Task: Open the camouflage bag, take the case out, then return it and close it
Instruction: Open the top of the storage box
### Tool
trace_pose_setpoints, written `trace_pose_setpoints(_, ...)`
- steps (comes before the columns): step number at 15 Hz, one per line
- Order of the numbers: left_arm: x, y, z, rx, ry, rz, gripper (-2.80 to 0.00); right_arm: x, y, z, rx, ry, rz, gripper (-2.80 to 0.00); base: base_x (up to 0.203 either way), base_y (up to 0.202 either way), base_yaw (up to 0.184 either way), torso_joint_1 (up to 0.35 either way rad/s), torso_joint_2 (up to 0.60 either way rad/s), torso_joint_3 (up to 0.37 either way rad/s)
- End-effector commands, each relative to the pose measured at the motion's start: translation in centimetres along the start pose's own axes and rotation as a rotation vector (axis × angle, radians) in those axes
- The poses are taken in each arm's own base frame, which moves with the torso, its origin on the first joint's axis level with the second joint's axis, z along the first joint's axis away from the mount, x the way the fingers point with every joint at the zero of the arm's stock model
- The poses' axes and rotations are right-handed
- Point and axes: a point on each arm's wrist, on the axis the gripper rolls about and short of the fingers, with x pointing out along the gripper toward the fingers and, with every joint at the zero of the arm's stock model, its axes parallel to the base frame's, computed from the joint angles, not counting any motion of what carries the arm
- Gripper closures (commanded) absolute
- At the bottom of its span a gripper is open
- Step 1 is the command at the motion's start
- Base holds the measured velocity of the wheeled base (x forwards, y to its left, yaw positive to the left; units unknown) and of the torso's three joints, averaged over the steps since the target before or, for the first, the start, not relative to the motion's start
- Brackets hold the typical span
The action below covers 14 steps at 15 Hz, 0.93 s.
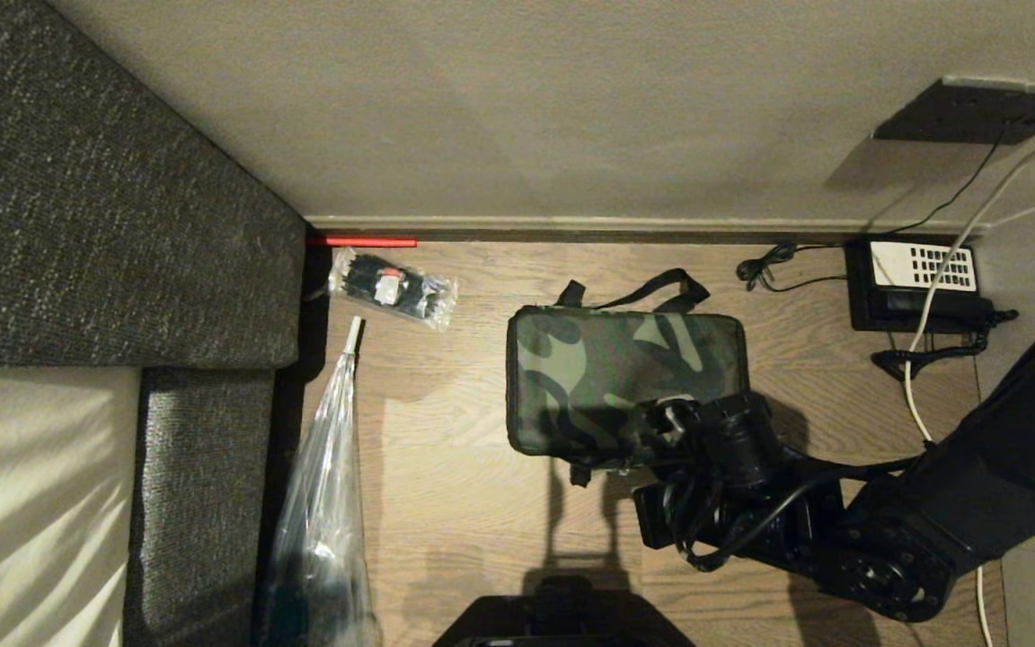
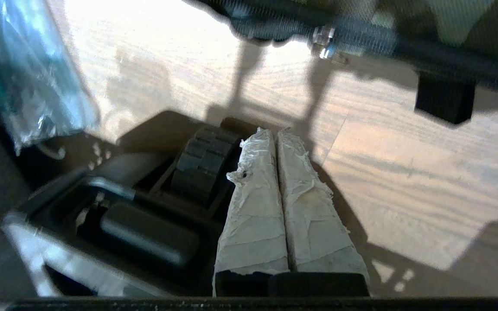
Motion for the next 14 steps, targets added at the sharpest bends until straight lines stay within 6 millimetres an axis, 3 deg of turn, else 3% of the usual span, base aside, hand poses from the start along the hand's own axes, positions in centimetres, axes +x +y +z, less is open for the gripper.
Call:
trace_pose_setpoints(1,0.0,0.0,0.0,0.0,0.0,0.001,0.0,0.9,-0.2,-0.8,-0.013,0.013,-0.015,0.0,0.0,0.0,0.0,0.0,0.0,0.0)
trace_pose_setpoints(7,0.0,0.0,0.0,0.0,0.0,0.0,0.0,2.3,-0.2,-1.0,-0.016,-0.033,-0.046,0.0,0.0,0.0,0.0,0.0,0.0,0.0)
trace_pose_setpoints(9,0.0,0.0,0.0,0.0,0.0,0.0,0.0,3.1,-0.5,-2.1,-0.042,-0.01,-0.057,0.0,0.0,0.0,0.0,0.0,0.0,0.0)
trace_pose_setpoints(10,0.0,0.0,0.0,0.0,0.0,0.0,0.0,3.3,-0.7,-2.2,-0.045,-0.015,-0.059,-1.52,0.0,0.0,0.0,0.0,0.0,0.0)
trace_pose_setpoints(11,0.0,0.0,0.0,0.0,0.0,0.0,0.0,3.8,-0.8,-2.5,-0.047,-0.013,-0.06,-2.8,0.0,0.0,0.0,0.0,0.0,0.0)
trace_pose_setpoints(14,0.0,0.0,0.0,0.0,0.0,0.0,0.0,4.7,-0.8,-2.5,-0.059,-0.019,-0.062,-2.8,0.0,0.0,0.0,0.0,0.0,0.0)
